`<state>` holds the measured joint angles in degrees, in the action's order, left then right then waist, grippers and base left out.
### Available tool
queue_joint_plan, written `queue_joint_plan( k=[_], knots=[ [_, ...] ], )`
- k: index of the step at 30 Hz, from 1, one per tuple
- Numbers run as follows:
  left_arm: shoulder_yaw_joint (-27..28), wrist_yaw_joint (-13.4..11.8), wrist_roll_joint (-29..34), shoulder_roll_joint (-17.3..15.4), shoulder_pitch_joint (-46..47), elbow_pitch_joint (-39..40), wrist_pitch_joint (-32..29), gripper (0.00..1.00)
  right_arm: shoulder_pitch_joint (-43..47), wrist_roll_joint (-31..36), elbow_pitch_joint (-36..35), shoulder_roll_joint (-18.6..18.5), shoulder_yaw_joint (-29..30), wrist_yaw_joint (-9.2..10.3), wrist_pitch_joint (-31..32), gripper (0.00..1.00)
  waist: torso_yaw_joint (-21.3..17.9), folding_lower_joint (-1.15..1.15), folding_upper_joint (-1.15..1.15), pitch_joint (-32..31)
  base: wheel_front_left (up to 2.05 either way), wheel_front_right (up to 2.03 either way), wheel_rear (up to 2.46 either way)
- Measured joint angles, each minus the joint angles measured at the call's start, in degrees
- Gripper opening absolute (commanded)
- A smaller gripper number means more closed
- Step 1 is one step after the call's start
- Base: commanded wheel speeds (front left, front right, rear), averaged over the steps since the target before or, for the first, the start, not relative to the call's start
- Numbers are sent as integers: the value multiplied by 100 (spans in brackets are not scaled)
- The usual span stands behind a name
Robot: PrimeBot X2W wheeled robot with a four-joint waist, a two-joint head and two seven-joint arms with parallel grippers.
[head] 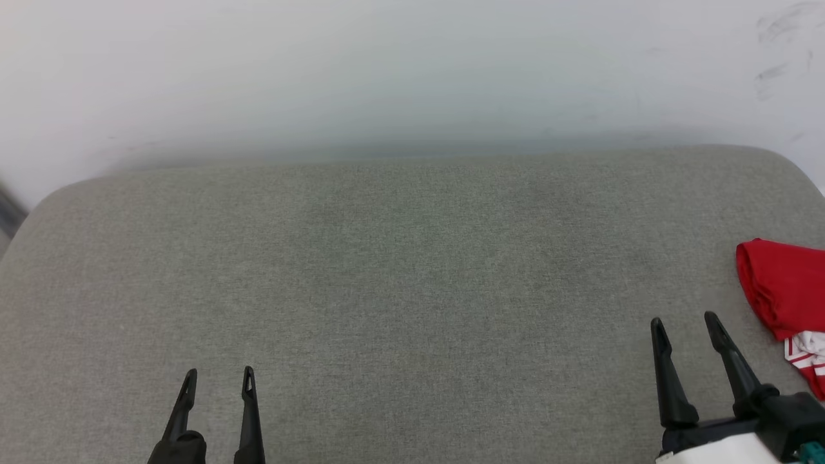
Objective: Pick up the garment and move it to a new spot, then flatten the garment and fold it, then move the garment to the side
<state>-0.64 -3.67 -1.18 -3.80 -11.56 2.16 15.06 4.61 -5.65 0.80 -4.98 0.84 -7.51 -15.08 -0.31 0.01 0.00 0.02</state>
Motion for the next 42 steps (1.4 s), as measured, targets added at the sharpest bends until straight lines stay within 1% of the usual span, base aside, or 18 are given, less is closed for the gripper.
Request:
queue_joint_plan(
  k=[4,12,13,17,19,20,21,30,34,35,37,38,42],
  knots=[
    [8,16,0,4,-37,-44,0,100,308,53,-257,108,9,0,0,100,31,0,0,-43,0,0,0],
    [62,93,-65,29,-81,-121,0,100,627,12,-414,187,145,0,0,100,80,0,0,-89,0,0,0],
    [57,93,-64,33,-82,-170,-2,0,629,15,-366,186,142,0,5,0,80,0,0,-90,0,0,0],
    [53,94,-88,63,-102,-392,-34,0,638,4,-162,187,126,0,31,0,80,-1,0,-89,0,0,0],
    [55,115,-292,66,-101,-428,-81,0,638,-199,-121,187,119,0,57,0,80,-1,0,-88,0,0,0],
    [55,115,-292,66,-101,-428,-81,0,638,-199,-121,187,119,0,57,0,80,-1,0,-88,0,0,0],
    [64,119,-550,66,-97,-457,-135,0,632,-448,-82,185,111,0,101,0,79,-1,0,-86,0,0,0],
    [98,253,-1640,56,103,-617,-343,0,479,-1535,101,154,87,0,303,0,75,-1,0,-78,0,0,0],
    [115,304,-2083,52,191,-684,-445,0,398,-1980,164,135,77,0,383,0,73,-1,0,-75,0,0,0],
    [115,304,-2083,52,191,-684,-445,0,398,-1980,164,135,77,0,383,0,73,-1,0,-75,0,0,0],
    [127,328,-2403,46,274,-735,-514,0,336,-2292,212,124,75,0,436,0,72,-1,0,-72,0,0,0],
    [127,328,-2403,46,274,-735,-514,0,336,-2292,212,124,75,0,436,0,72,-1,0,-72,0,0,0],
    [142,386,-2818,41,360,-793,-592,0,243,-2704,287,107,75,0,510,0,70,-1,0,-69,0,0,0]
  ],
)
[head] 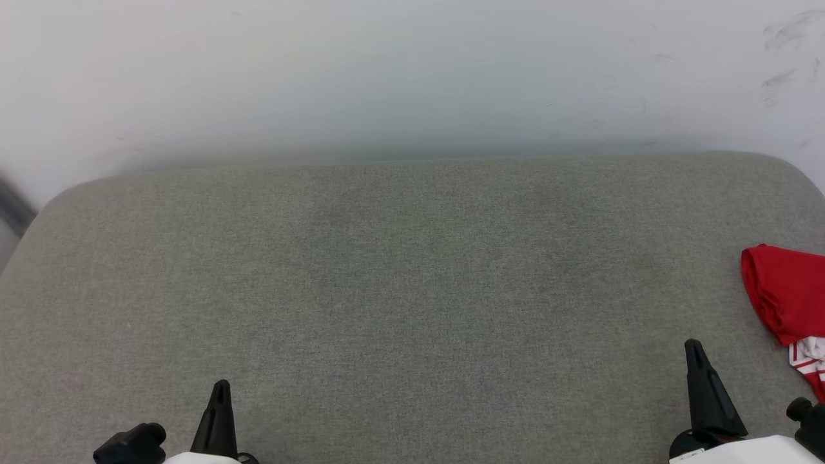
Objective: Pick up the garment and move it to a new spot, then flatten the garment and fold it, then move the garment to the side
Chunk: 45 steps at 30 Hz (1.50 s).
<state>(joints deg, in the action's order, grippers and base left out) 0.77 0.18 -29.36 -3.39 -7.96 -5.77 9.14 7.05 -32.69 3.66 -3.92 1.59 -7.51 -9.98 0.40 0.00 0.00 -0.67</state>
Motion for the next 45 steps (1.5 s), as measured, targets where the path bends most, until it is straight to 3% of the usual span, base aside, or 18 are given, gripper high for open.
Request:
queue_joint_plan(
  k=[15,45],
  knots=[
    [104,171,-1540,-14,302,-190,-345,0,-262,-1503,241,-38,11,1,309,0,-7,0,0,14,0,0,0],
    [248,399,-3671,-20,756,-470,-836,0,-708,-3563,581,-60,98,1,802,0,-18,0,0,39,0,0,0]
  ],
)
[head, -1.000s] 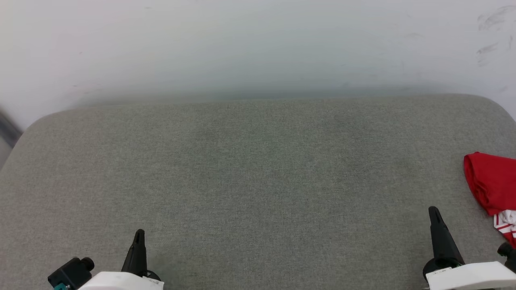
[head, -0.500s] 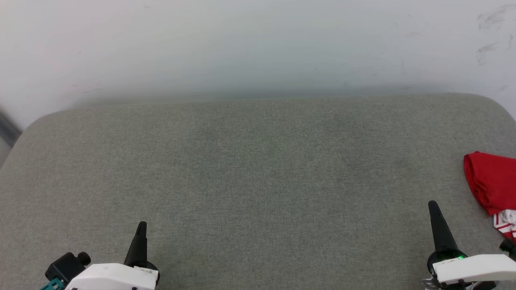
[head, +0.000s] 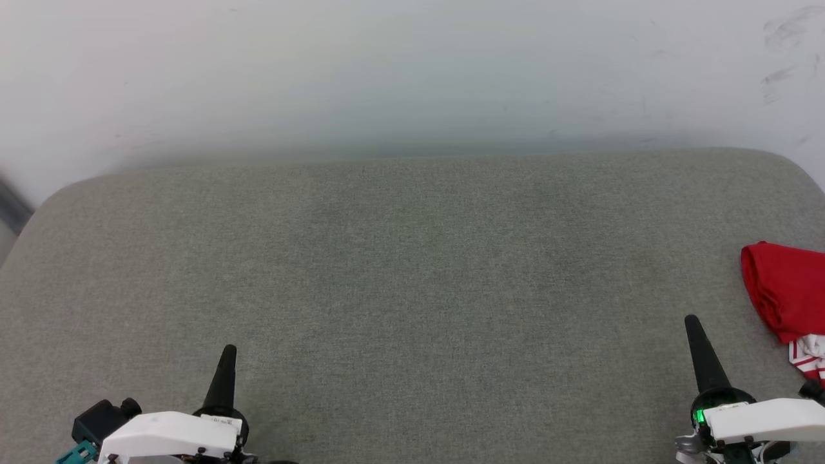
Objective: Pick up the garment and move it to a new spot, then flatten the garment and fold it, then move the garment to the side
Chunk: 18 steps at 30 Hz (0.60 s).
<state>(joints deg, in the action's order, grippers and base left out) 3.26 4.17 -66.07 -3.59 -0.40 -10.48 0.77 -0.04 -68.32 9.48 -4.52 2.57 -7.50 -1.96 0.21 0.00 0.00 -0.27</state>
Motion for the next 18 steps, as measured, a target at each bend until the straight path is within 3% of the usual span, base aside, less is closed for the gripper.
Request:
queue_joint_plan(
  k=[18],
  knots=[
    [86,137,-1017,2,237,-130,-243,0,-225,-962,165,0,60,0,253,0,-7,0,0,15,0,0,0]
  ],
)
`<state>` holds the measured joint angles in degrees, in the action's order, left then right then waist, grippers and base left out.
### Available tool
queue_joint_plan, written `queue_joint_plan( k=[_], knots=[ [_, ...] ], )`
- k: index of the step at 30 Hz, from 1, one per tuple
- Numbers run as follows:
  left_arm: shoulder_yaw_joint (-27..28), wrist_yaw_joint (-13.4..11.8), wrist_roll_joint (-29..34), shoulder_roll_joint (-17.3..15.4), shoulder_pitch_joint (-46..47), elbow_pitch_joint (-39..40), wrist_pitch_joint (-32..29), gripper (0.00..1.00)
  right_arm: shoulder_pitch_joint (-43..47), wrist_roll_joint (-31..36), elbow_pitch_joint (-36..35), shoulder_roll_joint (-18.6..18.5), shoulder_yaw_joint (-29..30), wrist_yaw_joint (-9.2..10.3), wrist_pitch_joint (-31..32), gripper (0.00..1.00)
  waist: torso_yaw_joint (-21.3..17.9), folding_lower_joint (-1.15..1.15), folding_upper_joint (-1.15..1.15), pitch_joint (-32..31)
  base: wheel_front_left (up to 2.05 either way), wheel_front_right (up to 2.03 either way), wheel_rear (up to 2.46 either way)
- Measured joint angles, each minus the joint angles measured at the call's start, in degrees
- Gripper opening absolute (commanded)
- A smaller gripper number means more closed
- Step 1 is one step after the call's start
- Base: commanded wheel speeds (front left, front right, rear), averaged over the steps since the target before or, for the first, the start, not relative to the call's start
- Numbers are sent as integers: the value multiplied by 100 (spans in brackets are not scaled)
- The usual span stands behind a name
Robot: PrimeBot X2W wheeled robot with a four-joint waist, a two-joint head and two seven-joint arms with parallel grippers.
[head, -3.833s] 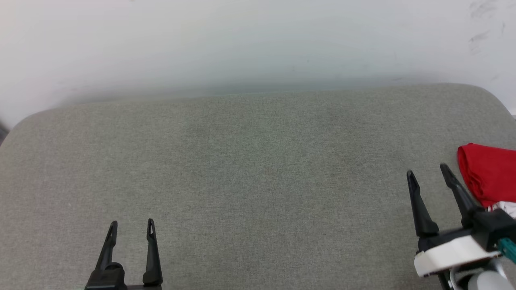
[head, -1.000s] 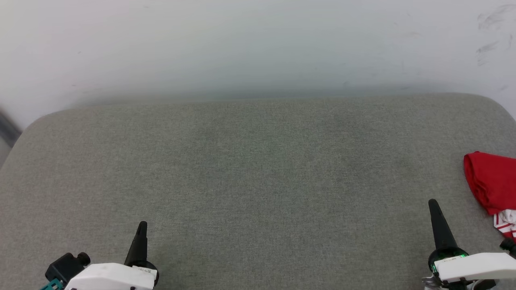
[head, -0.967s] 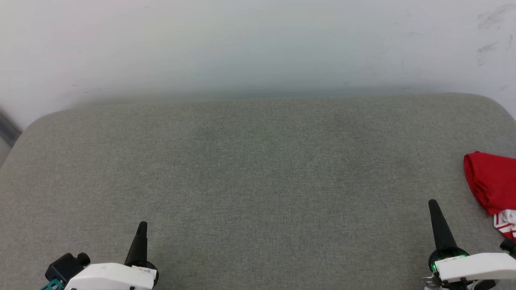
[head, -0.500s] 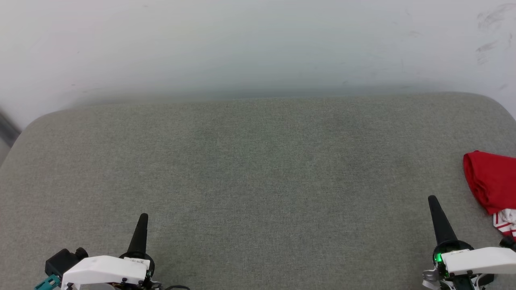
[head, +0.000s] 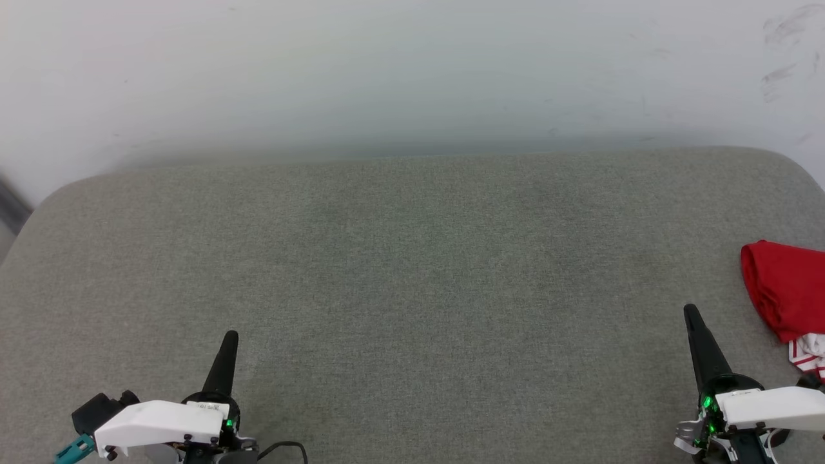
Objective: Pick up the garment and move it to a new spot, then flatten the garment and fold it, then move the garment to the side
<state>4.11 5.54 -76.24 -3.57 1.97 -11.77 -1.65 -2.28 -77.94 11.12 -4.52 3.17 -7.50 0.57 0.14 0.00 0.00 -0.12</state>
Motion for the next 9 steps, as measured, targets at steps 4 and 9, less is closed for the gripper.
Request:
queue_joint_plan(
  k=[4,9],
  knots=[
    [16,10,-205,1,66,-29,-55,0,-18,-201,35,0,11,0,51,0,-2,0,0,3,0,0,0],
    [36,52,-448,1,101,-66,-122,0,-96,-441,76,1,31,0,108,0,-4,0,0,8,0,0,0]
  ],
)
